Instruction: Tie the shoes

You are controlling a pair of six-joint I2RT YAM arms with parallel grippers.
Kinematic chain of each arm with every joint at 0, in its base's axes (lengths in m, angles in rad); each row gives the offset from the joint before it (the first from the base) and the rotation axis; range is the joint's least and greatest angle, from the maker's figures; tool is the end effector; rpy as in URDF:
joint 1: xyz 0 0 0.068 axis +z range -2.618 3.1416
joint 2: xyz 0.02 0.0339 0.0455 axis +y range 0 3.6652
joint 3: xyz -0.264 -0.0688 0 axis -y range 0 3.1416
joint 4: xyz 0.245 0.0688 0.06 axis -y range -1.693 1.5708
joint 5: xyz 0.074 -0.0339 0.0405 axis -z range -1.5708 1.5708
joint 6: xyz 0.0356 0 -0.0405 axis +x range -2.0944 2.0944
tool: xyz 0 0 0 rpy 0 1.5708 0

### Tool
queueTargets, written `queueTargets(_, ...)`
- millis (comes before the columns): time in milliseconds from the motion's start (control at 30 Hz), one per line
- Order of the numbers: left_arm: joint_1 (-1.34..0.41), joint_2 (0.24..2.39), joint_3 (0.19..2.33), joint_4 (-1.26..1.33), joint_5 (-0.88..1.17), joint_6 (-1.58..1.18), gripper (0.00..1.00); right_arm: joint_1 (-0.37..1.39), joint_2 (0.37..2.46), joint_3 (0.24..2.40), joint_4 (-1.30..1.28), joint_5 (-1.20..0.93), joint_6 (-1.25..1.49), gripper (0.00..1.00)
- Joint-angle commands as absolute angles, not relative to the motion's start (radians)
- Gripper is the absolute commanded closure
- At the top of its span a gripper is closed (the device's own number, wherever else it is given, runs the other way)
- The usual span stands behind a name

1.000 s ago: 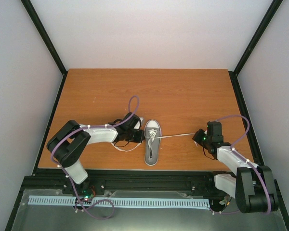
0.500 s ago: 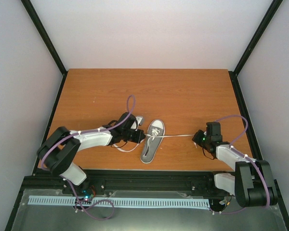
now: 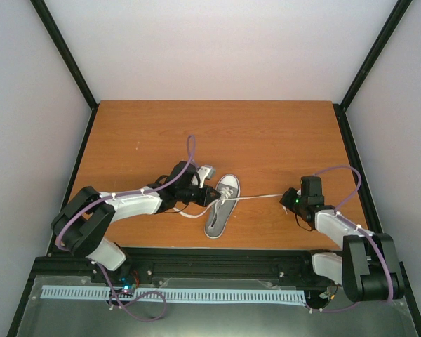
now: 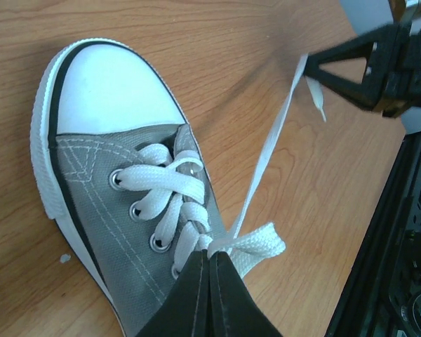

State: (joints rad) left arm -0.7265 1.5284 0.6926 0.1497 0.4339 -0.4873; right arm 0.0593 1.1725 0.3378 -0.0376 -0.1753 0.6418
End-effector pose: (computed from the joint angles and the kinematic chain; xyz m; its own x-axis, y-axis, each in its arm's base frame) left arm 0.2142 -0.2104 0.1684 -0.8145 0.1554 -0.5589 0.5257 0.6054 -0.5976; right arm 0.1960 0.0179 0.1320 -0.7143 0.5481 -0.4352 0.3212 0.8092 0.4919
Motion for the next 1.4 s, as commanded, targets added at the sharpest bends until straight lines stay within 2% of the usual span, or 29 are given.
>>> queueTargets(0, -0.727, 1.526, 0.717, 0.219, 0.460, -0.448, 0.99, 0.061, 1.235, 0.487, -0.017, -0.159, 0.591, 0.97)
queueTargets(200, -0.727, 1.495, 0.689, 0.233, 0.440, -0.452, 0.99, 0.230, 1.554, 0.851, -0.033, -0.186, 0.545, 0.97)
queueTargets(300, -0.727, 1.472, 0.671, 0.241, 0.419, -0.457, 0.99, 0.370, 1.737, 1.102, -0.108, -0.307, 0.505, 0.97)
queueTargets(367, -0.727, 1.451, 0.658, 0.248, 0.406, -0.463, 0.99, 0.439, 1.792, 1.186, -0.103, -0.401, 0.505, 0.96)
queueTargets(400, -0.727, 1.443, 0.652, 0.250, 0.400, -0.465, 0.99, 0.459, 1.793, 1.195, -0.085, -0.441, 0.517, 0.93)
queueTargets(433, -0.727, 1.438, 0.648, 0.249, 0.394, -0.466, 0.99, 0.470, 1.785, 1.187, -0.064, -0.471, 0.534, 0.80)
queueTargets(500, -0.727, 1.436, 0.643, 0.248, 0.390, -0.469, 0.99, 0.470, 1.749, 1.136, -0.037, -0.490, 0.546, 0.49)
queueTargets(567, -0.727, 1.442, 0.637, 0.258, 0.394, -0.472, 0.99, 0.467, 1.693, 1.069, -0.052, -0.435, 0.513, 0.27)
queueTargets(667, -0.727, 1.457, 0.640, 0.262, 0.407, -0.471, 0.99, 0.418, 1.600, 0.923, -0.036, -0.406, 0.492, 0.19)
queueTargets(767, -0.727, 1.464, 0.648, 0.258, 0.410, -0.465, 0.99, 0.379, 1.505, 0.770, 0.068, -0.487, 0.454, 0.18)
queueTargets(833, -0.727, 1.466, 0.654, 0.250, 0.411, -0.461, 0.99, 0.380, 1.460, 0.697, 0.133, -0.613, 0.396, 0.18)
queueTargets(933, -0.727, 1.469, 0.656, 0.247, 0.416, -0.457, 0.99, 0.395, 1.436, 0.631, 0.209, -0.812, 0.340, 0.20)
queueTargets(1033, -0.727, 1.472, 0.656, 0.246, 0.420, -0.456, 0.99, 0.420, 1.428, 0.601, 0.237, -0.865, 0.318, 0.23)
queueTargets(1233, -0.727, 1.474, 0.657, 0.248, 0.415, -0.459, 0.99, 0.451, 1.477, 0.652, 0.195, -0.875, 0.263, 0.41)
queueTargets(1367, -0.727, 1.479, 0.660, 0.245, 0.410, -0.462, 0.99, 0.481, 1.512, 0.693, 0.154, -0.900, 0.219, 0.48)
